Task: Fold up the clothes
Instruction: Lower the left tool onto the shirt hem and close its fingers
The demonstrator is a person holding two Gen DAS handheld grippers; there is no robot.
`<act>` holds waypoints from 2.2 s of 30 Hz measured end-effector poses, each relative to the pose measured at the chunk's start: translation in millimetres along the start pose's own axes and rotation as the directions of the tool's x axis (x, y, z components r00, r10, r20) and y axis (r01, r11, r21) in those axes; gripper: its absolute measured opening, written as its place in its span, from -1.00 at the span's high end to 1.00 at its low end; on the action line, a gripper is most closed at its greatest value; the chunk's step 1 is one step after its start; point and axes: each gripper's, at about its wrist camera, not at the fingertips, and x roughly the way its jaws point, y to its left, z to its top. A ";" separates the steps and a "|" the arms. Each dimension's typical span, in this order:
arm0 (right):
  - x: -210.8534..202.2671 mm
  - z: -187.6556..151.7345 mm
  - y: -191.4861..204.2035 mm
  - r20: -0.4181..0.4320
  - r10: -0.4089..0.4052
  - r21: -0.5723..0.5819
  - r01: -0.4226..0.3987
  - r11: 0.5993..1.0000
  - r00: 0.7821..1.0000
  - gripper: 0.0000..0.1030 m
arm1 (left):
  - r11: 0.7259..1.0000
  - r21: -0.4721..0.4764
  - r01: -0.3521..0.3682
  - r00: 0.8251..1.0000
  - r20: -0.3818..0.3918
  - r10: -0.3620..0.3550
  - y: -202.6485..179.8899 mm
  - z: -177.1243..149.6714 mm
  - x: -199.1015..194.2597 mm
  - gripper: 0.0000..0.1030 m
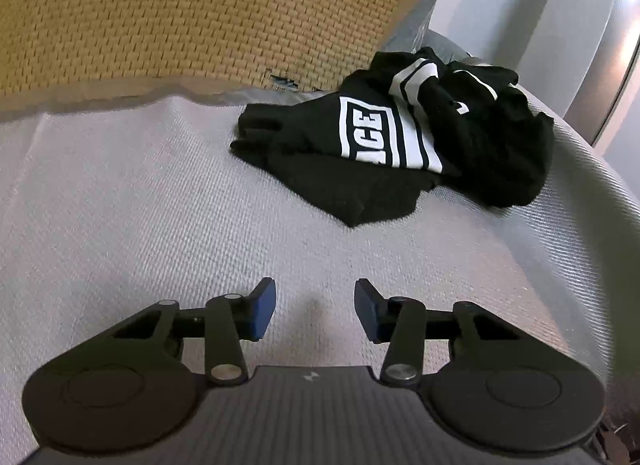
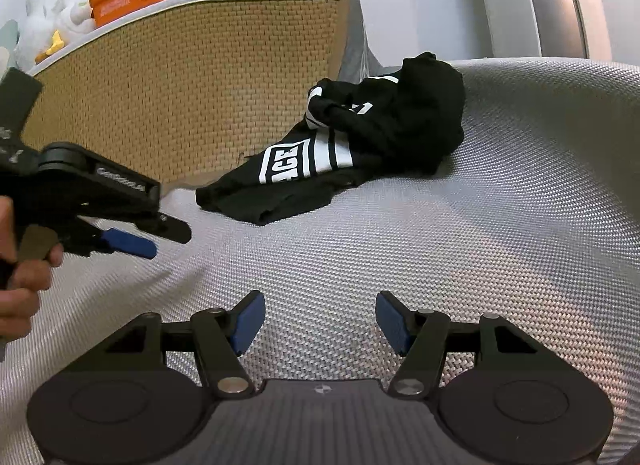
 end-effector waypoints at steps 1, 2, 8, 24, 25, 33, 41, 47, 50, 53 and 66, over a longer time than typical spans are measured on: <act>0.2 -0.1 -0.6 0.000 0.001 0.003 -0.001 1.000 1.000 -0.27 | 1.000 0.009 0.003 1.000 0.005 -0.003 -1.2 3.0 3.0 0.10; 0.4 -0.2 -1.1 0.000 0.002 0.006 -0.002 1.000 1.000 -0.27 | 1.000 0.013 0.005 1.000 0.004 -0.005 -2.8 5.2 5.6 0.10; 1.8 -1.7 -2.0 0.013 -0.002 0.017 0.002 1.000 1.000 -0.27 | 0.998 0.059 0.001 1.000 0.010 -0.002 -13.2 19.2 29.0 0.10; -1.9 0.5 -12.7 0.042 -0.011 0.083 0.007 0.997 0.999 -0.27 | 0.998 0.053 -0.015 1.000 -0.018 0.016 -49.9 56.3 78.6 0.10; -1.8 0.6 -13.4 0.042 -0.010 0.085 0.006 0.996 0.999 -0.27 | 0.999 0.042 -0.021 1.000 -0.015 0.022 -51.1 57.6 80.4 0.10; -3.1 1.4 -20.6 0.044 -0.013 0.116 0.008 0.993 0.999 -0.27 | 0.999 0.027 -0.043 0.999 -0.014 0.043 -58.1 60.0 95.9 0.35; -1.7 0.5 -24.2 0.038 -0.022 0.141 0.017 0.990 0.999 -0.27 | 0.994 0.077 -0.072 0.995 -0.064 0.077 -66.1 59.6 116.3 0.49; -0.9 -1.3 -23.8 0.036 -0.022 0.142 0.017 0.990 0.999 -0.27 | 0.993 0.075 -0.093 0.993 -0.067 0.099 -65.9 64.5 125.5 0.49; -1.4 -1.8 -22.9 0.037 -0.023 0.142 0.017 0.990 0.999 -0.27 | 0.994 0.062 -0.094 0.993 -0.063 0.098 -65.1 65.9 126.5 0.49; -1.2 -2.4 -23.3 0.035 -0.021 0.146 0.016 0.989 0.999 -0.27 | 0.995 0.038 -0.089 0.994 -0.060 0.091 -62.0 66.6 127.4 0.49; 0.0 -3.8 -23.0 0.035 -0.029 0.136 0.024 0.990 0.999 -0.27 | 0.987 0.027 -0.160 0.985 0.065 0.158 -69.0 58.7 120.8 0.93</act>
